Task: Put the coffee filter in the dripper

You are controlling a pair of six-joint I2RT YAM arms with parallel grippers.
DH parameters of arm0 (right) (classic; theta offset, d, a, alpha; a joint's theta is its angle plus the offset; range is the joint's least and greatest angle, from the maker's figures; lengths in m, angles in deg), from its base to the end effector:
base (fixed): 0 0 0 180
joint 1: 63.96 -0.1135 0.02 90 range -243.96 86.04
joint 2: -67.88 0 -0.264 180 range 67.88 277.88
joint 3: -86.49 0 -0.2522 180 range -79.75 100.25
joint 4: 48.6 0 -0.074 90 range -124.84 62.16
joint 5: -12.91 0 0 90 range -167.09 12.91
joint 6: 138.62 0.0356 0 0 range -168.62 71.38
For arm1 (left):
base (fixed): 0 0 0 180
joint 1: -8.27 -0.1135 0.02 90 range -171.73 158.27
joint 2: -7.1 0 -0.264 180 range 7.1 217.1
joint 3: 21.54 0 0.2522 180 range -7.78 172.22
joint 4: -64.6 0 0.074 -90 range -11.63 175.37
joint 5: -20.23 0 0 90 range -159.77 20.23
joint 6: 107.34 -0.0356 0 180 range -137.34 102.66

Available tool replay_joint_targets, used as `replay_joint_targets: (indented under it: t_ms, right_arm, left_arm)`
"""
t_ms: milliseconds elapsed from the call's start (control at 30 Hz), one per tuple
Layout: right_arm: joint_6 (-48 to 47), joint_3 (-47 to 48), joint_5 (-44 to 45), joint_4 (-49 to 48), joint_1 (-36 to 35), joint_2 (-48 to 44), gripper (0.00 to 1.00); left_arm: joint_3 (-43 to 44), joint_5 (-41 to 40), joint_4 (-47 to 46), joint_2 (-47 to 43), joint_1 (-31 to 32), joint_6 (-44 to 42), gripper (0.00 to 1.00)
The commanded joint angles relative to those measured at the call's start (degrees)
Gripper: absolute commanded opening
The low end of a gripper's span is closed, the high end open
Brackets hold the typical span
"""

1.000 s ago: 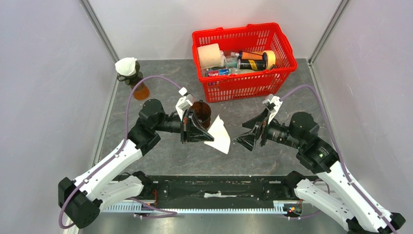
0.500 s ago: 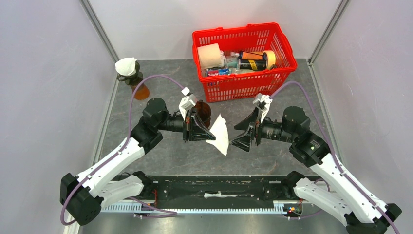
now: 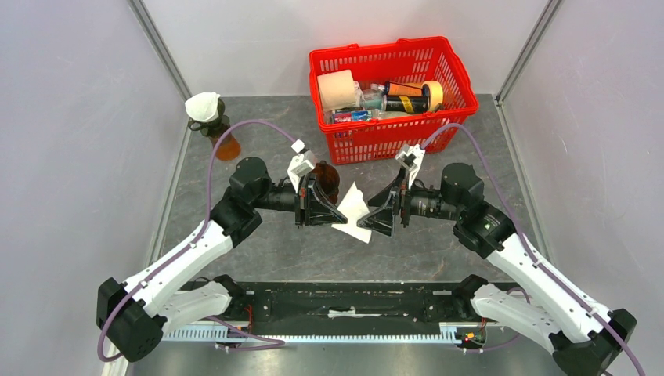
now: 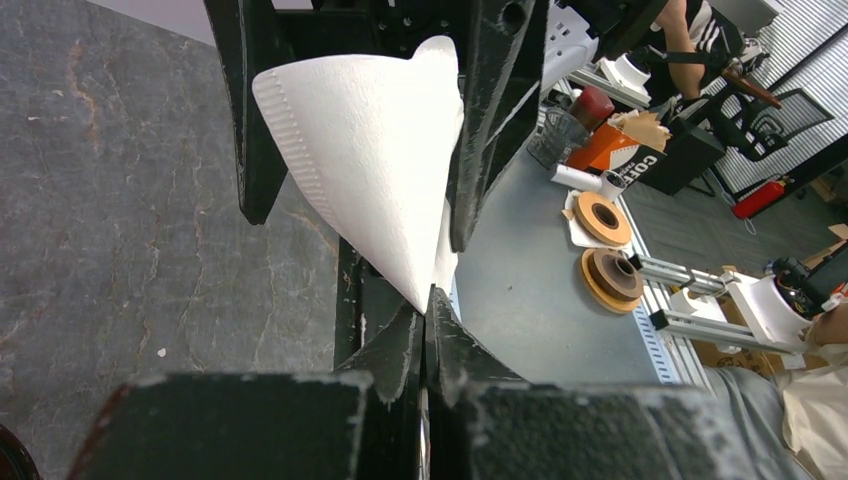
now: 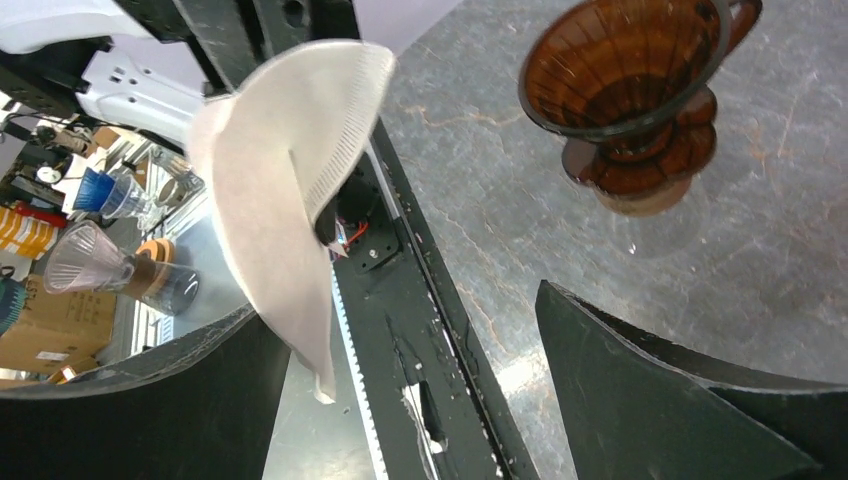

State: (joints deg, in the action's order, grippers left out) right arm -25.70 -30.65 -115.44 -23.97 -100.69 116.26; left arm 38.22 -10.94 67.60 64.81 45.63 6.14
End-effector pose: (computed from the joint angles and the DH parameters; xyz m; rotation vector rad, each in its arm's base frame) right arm 0.1384 0.1308 0.3560 -0.7495 1.7545 1.3151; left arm 0.1591 -0.1598 0.3442 1.0802 1.4895 -1.5837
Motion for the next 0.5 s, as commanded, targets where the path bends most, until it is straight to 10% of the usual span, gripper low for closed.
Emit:
replay_joint_targets:
  t_ms: [0, 467]
  right_arm:
    - [-0.73, 2.97, 3.04, 3.26, 0.17, -0.84, 0.95]
    - [-3.3, 6.42, 16.11, 14.2, 0.19, -5.76, 0.97]
  left_arm:
    - [-0.41, -0.7, -0.99, -1.49, 0.35, -2.82, 0.02]
    - [-0.56, -1.1, 0.67, -1.9, 0.39, -4.25, 0.02]
